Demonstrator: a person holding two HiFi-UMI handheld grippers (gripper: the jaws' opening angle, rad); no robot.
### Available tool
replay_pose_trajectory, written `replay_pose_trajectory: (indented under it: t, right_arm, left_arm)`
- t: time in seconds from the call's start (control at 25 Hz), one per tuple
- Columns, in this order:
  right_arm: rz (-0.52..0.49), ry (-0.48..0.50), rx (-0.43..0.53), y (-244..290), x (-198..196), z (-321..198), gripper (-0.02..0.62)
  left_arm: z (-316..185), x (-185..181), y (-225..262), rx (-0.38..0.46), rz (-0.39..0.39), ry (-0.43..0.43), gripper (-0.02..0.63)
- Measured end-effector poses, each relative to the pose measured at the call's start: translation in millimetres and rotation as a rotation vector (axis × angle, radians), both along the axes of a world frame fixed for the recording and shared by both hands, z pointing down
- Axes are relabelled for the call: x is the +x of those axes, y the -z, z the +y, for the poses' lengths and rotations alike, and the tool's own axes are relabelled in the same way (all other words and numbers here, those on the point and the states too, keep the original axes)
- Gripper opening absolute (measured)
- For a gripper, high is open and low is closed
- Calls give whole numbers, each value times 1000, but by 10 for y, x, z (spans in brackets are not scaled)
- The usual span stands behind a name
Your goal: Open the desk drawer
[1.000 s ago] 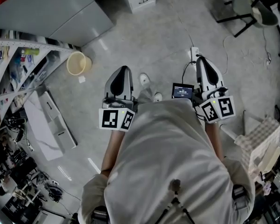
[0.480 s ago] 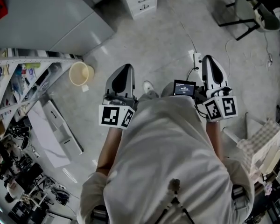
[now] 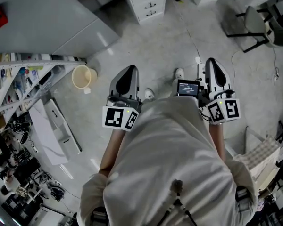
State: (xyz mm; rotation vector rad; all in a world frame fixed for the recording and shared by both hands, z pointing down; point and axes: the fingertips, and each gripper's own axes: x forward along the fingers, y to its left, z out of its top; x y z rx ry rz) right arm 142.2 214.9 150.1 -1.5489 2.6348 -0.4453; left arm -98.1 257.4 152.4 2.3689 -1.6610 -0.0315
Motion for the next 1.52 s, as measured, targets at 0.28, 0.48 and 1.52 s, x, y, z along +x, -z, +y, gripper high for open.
replay_pose_trajectory:
  t: [0.28, 0.48, 1.52]
  right_arm:
    - [10, 172, 19, 106, 233, -828, 28]
    - [11, 292, 17, 135, 447, -1231, 28]
    - [192, 422, -17, -153, 95, -2952, 28]
  left_arm:
    - [-641, 429, 108, 24, 20, 135, 8]
    - [-958, 808, 212, 51, 15, 220, 8]
    - [-2583, 427, -269, -20, 73, 293, 8]
